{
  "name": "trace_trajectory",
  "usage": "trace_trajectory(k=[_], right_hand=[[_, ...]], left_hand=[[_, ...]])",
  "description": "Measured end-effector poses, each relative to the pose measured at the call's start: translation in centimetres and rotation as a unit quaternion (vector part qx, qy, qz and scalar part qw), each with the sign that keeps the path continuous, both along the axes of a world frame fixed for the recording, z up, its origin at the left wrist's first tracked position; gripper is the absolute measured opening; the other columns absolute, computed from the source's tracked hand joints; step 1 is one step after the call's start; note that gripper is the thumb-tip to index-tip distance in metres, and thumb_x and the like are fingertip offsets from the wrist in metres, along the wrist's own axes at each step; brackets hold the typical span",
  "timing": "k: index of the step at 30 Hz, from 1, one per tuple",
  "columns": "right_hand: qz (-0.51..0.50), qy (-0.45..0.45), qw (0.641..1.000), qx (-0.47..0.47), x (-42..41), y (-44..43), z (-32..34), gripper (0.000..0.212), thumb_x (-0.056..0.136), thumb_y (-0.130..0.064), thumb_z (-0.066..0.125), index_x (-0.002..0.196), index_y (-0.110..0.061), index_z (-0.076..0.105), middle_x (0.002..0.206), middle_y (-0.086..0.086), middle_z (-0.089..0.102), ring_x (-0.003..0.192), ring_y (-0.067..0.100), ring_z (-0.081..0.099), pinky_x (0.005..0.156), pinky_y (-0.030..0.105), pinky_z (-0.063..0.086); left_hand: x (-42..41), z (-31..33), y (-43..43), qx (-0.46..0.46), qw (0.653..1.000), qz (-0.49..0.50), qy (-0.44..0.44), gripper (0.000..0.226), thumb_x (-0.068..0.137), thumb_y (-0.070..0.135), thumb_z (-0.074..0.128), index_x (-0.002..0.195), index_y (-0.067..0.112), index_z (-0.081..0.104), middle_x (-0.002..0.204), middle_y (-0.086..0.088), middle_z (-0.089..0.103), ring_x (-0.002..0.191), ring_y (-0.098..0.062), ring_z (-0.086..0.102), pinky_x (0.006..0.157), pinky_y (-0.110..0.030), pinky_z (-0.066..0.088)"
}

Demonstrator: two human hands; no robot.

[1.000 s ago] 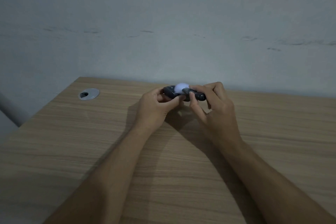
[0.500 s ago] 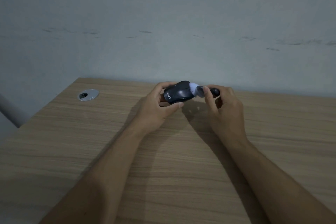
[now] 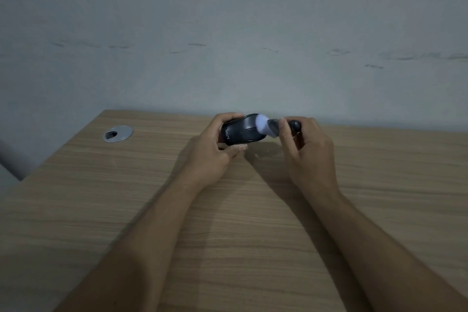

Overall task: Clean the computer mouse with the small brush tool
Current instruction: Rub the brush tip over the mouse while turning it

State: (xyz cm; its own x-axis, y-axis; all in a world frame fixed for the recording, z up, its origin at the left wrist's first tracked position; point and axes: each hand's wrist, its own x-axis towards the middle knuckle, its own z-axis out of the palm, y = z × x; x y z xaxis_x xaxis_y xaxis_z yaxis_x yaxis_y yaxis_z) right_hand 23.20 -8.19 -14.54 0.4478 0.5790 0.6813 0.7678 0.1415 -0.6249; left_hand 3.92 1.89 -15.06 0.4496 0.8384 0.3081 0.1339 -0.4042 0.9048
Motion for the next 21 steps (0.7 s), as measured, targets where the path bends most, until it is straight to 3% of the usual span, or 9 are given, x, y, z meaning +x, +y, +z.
trace_trajectory(k=[5,9,12,17,21], right_hand=[[0.041,0.001,0.999,0.012,-0.4,-0.4,0.3,0.024,0.11,-0.034,0.066,0.121,-0.016,0.078,0.103,-0.003,0.071,0.076,0.0,0.063,0.074,0.009,0.043],[0.076,-0.05,0.996,-0.004,-1.1,-0.3,0.2,0.019,0.109,-0.027,0.068,0.105,-0.01,0.076,0.092,0.001,0.068,0.075,0.009,0.057,0.072,0.009,0.039],[0.052,-0.05,0.997,-0.007,-1.0,-0.1,-0.1,0.022,0.108,-0.026,0.068,0.099,-0.007,0.075,0.088,0.002,0.066,0.075,0.006,0.051,0.072,0.004,0.036],[-0.005,-0.012,1.0,0.006,-0.1,-0.3,0.3,0.022,0.11,-0.031,0.067,0.116,-0.014,0.079,0.099,0.0,0.069,0.073,0.005,0.055,0.075,0.002,0.039],[0.063,-0.029,0.998,0.008,-1.0,-0.6,0.5,0.024,0.109,-0.03,0.069,0.125,-0.016,0.079,0.103,0.001,0.07,0.074,0.012,0.063,0.075,0.008,0.043]], left_hand=[[0.1,0.0,-0.1,0.026,0.999,-0.004,0.023,0.068,0.09,0.008,0.087,0.143,0.042,0.061,0.138,0.015,0.074,0.125,-0.017,0.072,0.112,-0.052,0.057],[-0.1,0.3,-0.1,0.016,1.0,0.0,0.006,0.069,0.09,-0.003,0.082,0.143,0.037,0.063,0.139,0.014,0.073,0.129,-0.014,0.071,0.111,-0.05,0.059],[0.0,0.4,-0.2,0.015,1.0,0.004,0.008,0.068,0.09,0.0,0.082,0.143,0.038,0.063,0.138,0.014,0.074,0.127,-0.016,0.072,0.11,-0.051,0.059],[0.1,0.3,-0.4,0.032,0.999,-0.002,0.022,0.067,0.09,0.004,0.086,0.145,0.034,0.061,0.14,0.015,0.072,0.131,-0.014,0.069,0.111,-0.044,0.057],[0.2,0.3,-0.6,0.044,0.998,0.007,0.049,0.069,0.091,-0.004,0.08,0.145,0.035,0.061,0.135,0.012,0.074,0.123,-0.012,0.071,0.104,-0.034,0.059]])
